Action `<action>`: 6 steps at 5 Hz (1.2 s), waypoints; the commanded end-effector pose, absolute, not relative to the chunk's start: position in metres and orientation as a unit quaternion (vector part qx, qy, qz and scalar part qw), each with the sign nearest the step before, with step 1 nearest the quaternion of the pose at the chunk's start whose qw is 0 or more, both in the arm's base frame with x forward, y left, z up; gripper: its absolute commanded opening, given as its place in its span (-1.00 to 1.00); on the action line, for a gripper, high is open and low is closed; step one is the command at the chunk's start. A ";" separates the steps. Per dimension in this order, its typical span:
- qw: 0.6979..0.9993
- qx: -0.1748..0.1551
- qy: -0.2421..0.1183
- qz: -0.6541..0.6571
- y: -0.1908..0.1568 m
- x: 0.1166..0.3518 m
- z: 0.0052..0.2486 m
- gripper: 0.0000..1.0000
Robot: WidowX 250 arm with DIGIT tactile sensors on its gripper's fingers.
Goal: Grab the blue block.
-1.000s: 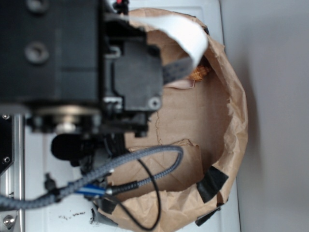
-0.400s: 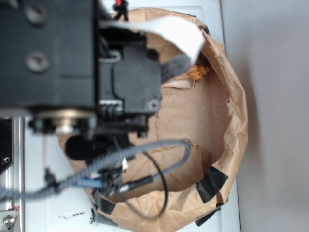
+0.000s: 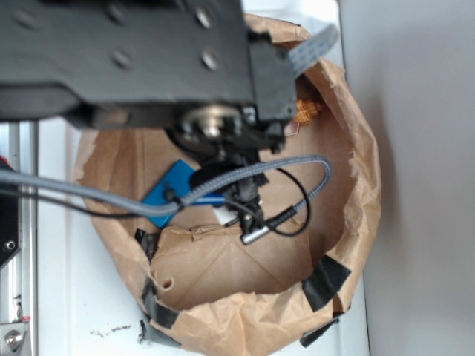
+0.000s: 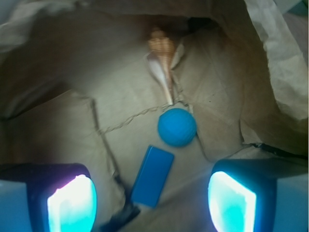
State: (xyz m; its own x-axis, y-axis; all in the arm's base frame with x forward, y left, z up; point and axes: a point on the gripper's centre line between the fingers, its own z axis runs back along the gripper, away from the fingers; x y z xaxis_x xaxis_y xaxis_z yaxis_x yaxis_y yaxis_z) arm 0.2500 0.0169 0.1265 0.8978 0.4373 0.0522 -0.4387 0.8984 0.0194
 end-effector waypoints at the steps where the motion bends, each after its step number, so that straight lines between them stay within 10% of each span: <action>1: 0.969 0.013 -0.044 0.242 0.027 0.253 0.135 1.00; 6: 0.966 0.019 -0.051 0.254 0.034 0.248 0.033 1.00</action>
State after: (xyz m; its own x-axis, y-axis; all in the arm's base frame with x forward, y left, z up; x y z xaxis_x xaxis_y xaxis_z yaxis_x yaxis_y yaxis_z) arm 0.2419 0.0309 0.0273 0.8687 0.4898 0.0735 -0.4928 0.8697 0.0285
